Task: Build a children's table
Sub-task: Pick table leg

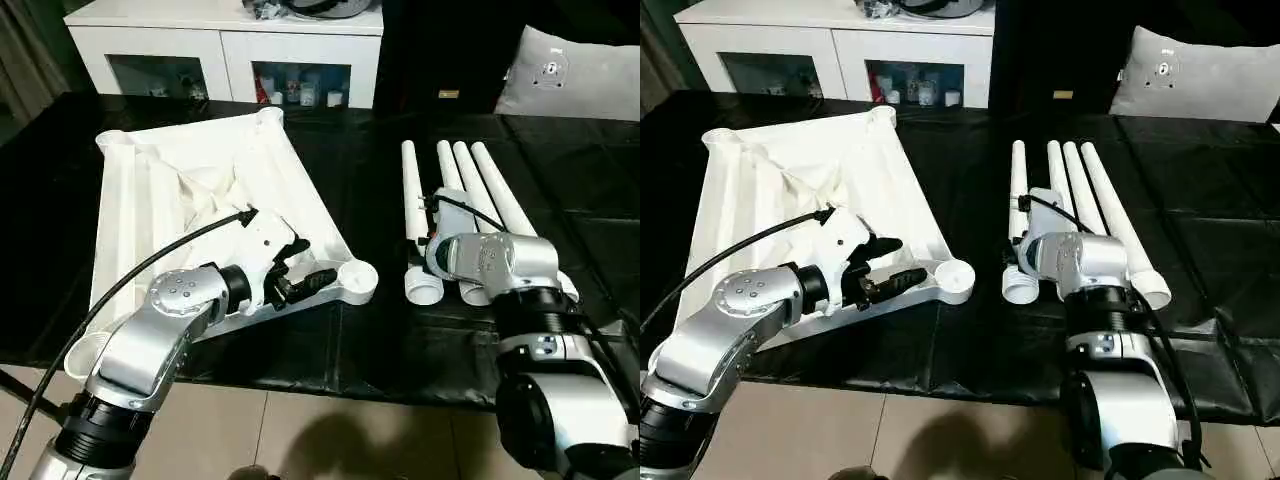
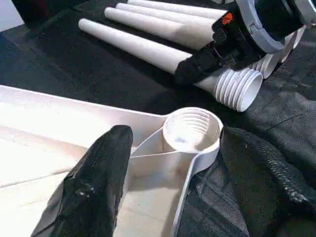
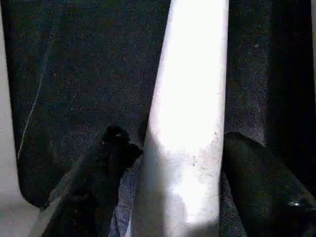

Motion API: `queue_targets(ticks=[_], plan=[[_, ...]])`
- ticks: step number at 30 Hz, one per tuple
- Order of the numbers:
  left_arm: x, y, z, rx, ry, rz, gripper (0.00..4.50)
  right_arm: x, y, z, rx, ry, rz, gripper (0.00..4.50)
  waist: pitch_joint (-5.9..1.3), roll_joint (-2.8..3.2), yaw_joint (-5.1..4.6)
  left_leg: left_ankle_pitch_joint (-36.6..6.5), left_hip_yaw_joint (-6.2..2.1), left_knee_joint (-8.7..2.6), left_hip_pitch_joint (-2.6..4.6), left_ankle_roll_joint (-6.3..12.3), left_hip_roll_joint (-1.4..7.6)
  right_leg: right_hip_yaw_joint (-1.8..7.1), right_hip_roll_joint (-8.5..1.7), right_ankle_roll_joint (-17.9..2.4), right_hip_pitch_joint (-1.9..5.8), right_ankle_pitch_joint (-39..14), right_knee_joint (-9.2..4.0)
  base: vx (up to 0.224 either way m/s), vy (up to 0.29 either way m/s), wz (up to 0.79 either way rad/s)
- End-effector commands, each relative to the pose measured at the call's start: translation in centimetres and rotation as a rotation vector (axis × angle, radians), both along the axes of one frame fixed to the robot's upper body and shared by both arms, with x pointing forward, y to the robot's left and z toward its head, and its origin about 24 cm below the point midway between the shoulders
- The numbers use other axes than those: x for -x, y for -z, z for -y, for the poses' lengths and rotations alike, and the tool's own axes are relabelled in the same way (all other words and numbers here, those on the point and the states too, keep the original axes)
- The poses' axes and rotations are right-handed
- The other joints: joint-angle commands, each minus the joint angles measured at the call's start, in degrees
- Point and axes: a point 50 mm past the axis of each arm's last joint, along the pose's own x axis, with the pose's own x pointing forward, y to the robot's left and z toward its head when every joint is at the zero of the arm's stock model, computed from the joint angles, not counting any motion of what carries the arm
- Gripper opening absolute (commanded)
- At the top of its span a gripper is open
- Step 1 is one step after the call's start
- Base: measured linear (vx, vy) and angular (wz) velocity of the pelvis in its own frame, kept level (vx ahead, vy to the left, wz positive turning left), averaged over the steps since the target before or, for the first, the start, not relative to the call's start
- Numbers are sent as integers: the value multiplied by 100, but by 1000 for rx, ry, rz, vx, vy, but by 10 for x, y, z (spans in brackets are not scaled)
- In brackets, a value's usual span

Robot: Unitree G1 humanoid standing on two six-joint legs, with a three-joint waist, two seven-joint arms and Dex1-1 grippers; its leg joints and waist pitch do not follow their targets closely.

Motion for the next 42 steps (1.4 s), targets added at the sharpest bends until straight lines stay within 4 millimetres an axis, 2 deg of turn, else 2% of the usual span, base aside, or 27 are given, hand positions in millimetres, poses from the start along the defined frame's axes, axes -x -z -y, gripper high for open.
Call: queue_targets(ticks=[1,11,14,16,19,20,23,26,27,28,29,31,33,34,35,36,37,39,40,42], plan=[[3,0,2,-14,19,0,320,-2,-3,-1,-19,-5,-3,271,-431,-57,29,-173,-24,-407,11,-139,274,264,-444,-1174,354,-186,-376,0,0,0],[2,-1,2,-11,17,2,320,-3,-4,4,-27,23,33,202,-415,-74,23,-365,-29,-432,5,-215,285,250,-451,-1056,348,-553,-408,0,0,0],[2,-1,2,-10,14,4,320,-3,-5,5,-53,38,49,197,-417,-69,23,-342,-33,-431,-3,-217,284,248,-453,-1036,349,-540,-404,0,0,0],[1,-1,1,-11,11,5,320,-2,-7,6,-69,48,61,194,-421,-41,25,-317,-35,-426,1,-210,282,246,-446,-1025,343,-469,-397,0,0,0],[1,-2,0,-9,9,7,320,-2,-8,8,-70,53,77,193,-429,-50,30,-259,-31,-421,-5,-194,279,242,-445,-1041,352,-344,-392,0,0,0],[1,-2,0,-6,7,8,320,-2,-10,9,-63,55,88,193,-428,-56,29,-235,-33,-420,-9,-190,278,243,-443,-1042,355,-313,-390,0,0,0],[-3,-7,0,13,-18,37,320,-5,-30,12,-114,64,240,191,-428,-50,35,-271,-34,-423,0,-183,285,241,-443,-1033,351,-340,-394,0,0,0],[-14,-19,0,98,-77,77,320,-6,-56,12,-210,9,516,191,-427,-69,44,-351,-27,-413,-8,-108,297,247,-465,-1012,354,-366,-409,0,0,0],[-18,-24,1,124,-92,97,320,-4,-58,11,-255,-20,527,191,-424,-79,43,-328,-27,-410,-18,-50,288,248,-454,-1027,370,-333,-410,0,0,0],[-22,-30,3,173,-113,107,347,0,-57,9,-350,-61,496,191,-414,-83,38,-351,-21,-409,-8,20,270,252,-437,-1056,377,-362,-421,0,0,0],[-22,-30,3,173,-113,107,353,0,-57,9,-350,-61,496,191,-420,-81,49,-325,-35,-413,-10,41,286,248,-452,-1076,384,-369,-421,0,0,0],[-26,-39,6,260,-123,96,353,6,-61,5,-456,-136,514,191,-422,-77,42,-314,-35,-408,-14,65,287,238,-448,-1134,379,-396,-418,0,0,0],[-29,-53,13,434,-110,52,385,14,-70,-2,-591,-235,598,191,-435,-101,54,-273,-22,-383,-35,132,290,241,-473,-1276,395,-301,-417,0,0,0],[-34,-67,19,592,-113,24,393,24,-76,-8,-711,-341,665,191,-444,-128,73,-219,-4,-356,-50,203,271,234,-473,-1356,414,-207,-404,0,0,0],[-35,-69,19,612,-116,21,394,26,-76,-9,-726,-357,677,191,-452,-111,104,-199,-21,-347,-47,243,284,232,-491,-1390,409,-155,-402,0,0,0],[-35,-69,20,621,-117,19,396,27,-76,-9,-732,-363,681,191,-448,-126,107,-122,-41,-363,-51,336,305,217,-479,-1412,397,-129,-407,0,0,0],[-43,-82,23,759,-142,-15,404,38,-81,-15,-847,-479,730,191,-441,-179,114,-126,-20,-356,-61,391,290,212,-467,-1388,399,-178,-414,0,0,0],[-46,-86,25,814,-138,-31,429,43,-83,-18,-891,-524,745,191,-433,-166,154,-151,-26,-350,-65,446,292,209,-486,-1346,398,-411,-446,0,0,0],[-47,-93,29,888,-115,-60,435,48,-83,-20,-922,-568,745,191,-425,-191,166,-148,-18,-346,-63,444,285,206,-478,-1321,397,-478,-454,0,0,0],[-47,-99,35,954,-77,-102,446,53,-81,-24,-940,-613,741,191,-429,-186,216,-116,-31,-349,-60,429,301,204,-486,-1279,380,-604,-457,0,0,0]])
